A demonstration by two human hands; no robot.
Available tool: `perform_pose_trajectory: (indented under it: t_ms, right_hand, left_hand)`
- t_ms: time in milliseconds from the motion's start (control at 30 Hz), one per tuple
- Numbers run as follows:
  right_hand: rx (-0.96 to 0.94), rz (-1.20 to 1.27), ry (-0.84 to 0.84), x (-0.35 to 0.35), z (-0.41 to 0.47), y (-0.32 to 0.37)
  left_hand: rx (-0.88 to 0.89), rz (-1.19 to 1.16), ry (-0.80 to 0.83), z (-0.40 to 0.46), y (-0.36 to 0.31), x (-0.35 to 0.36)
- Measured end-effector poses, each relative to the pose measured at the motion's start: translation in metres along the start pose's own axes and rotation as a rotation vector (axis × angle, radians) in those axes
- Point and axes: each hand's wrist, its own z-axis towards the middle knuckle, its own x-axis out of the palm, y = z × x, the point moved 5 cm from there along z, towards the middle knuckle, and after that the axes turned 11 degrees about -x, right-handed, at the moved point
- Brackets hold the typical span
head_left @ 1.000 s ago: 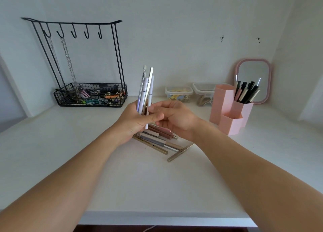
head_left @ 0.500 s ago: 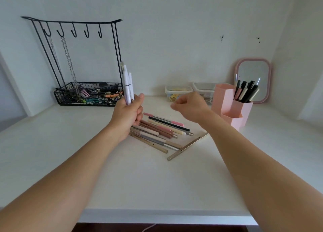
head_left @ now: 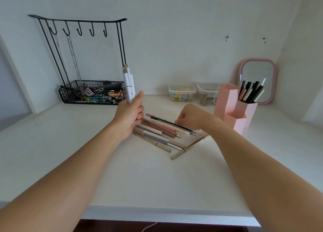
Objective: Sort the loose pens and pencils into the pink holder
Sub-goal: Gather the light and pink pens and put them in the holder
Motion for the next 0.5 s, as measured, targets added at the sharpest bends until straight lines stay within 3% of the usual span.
perform_pose_trajectory:
  t_ms: [400, 500]
  right_hand:
    - [-0.061, -0.13, -0.097, -0.003, 0.006, -0.008]
    - [-0.045, 0.109, -0.158, -0.008, 0.007, -0.009]
  left_hand:
    - [0.045, 0.076, 0.003, -0.003, 0.0, 0.003]
    - [0.056, 0.061, 0.032, -0.004, -0.001, 0.004]
